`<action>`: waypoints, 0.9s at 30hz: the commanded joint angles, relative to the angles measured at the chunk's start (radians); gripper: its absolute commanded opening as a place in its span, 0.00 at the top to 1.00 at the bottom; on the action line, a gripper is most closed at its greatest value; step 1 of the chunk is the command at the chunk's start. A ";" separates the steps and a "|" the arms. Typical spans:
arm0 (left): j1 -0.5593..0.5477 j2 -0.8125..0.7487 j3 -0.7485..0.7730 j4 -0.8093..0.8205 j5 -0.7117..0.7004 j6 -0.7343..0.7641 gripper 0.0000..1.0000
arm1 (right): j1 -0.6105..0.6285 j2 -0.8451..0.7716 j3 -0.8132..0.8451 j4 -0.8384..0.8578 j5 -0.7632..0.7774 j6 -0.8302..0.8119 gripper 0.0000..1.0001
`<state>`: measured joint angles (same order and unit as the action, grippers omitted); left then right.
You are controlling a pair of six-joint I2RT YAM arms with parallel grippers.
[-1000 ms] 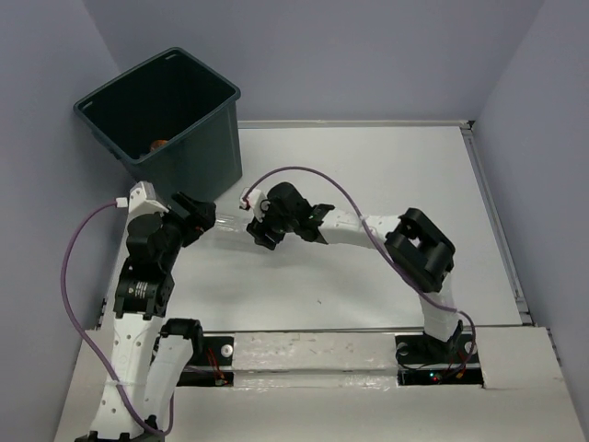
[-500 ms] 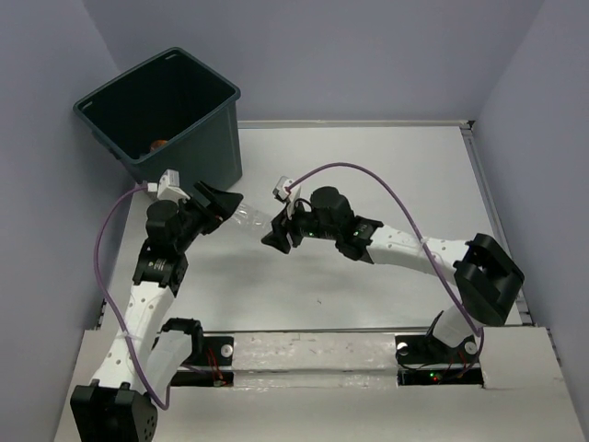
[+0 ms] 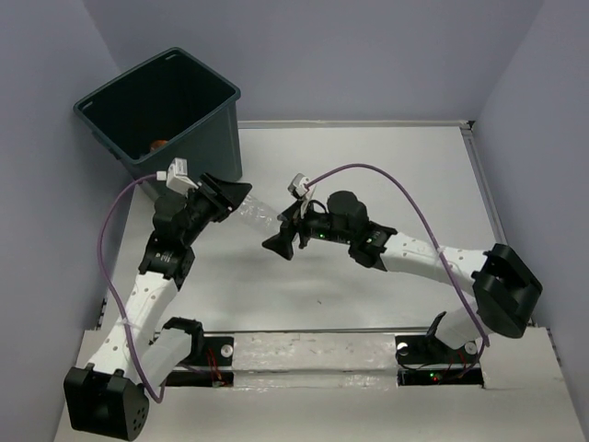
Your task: Put the plastic bottles in the bin
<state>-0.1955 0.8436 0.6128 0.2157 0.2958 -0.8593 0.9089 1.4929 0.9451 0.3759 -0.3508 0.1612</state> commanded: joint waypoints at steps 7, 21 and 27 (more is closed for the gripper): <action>-0.002 0.107 0.612 -0.031 -0.174 0.104 0.63 | 0.008 -0.348 -0.187 0.046 0.067 0.031 0.00; 0.158 0.526 1.235 -0.162 -0.955 0.499 0.51 | 0.008 -0.487 -0.284 0.004 0.130 -0.002 0.00; 0.168 0.569 1.180 -0.194 -0.801 0.496 0.01 | 0.008 -0.499 -0.292 -0.006 0.187 -0.005 0.00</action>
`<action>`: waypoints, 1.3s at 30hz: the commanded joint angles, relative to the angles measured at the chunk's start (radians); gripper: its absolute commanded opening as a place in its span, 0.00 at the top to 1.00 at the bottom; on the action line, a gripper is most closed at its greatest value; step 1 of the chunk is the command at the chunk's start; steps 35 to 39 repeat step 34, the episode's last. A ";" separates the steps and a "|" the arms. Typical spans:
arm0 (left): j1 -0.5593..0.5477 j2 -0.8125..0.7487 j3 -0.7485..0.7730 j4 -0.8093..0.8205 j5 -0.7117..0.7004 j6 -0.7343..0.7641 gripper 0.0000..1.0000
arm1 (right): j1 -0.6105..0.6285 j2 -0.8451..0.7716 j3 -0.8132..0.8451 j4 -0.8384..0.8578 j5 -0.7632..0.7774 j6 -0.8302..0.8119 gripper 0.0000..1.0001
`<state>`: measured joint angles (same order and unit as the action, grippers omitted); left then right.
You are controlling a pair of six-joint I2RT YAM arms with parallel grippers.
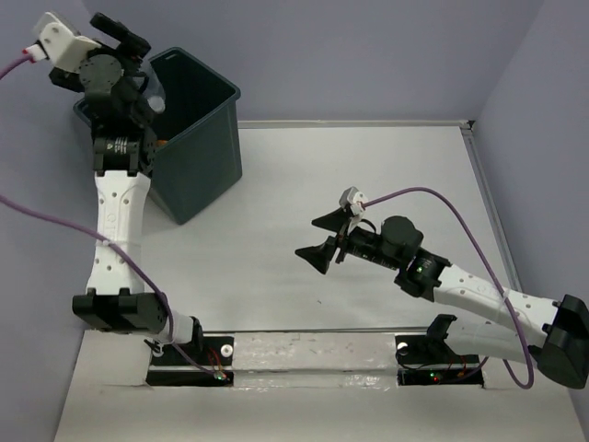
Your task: Put the plastic bottles in the bin
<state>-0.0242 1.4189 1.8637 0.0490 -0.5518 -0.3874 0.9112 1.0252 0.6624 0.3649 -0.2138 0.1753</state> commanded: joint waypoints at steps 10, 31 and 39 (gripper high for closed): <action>-0.138 -0.433 -0.481 0.049 0.389 -0.103 0.01 | 0.006 -0.074 -0.010 0.019 0.085 0.007 0.00; -0.172 -1.042 -1.106 0.025 0.998 -0.065 0.01 | 0.006 -0.771 -0.030 -0.276 0.726 0.004 0.00; -0.172 -1.008 -1.085 0.049 1.020 -0.077 0.01 | 0.006 -0.764 -0.014 -0.276 0.697 -0.003 0.00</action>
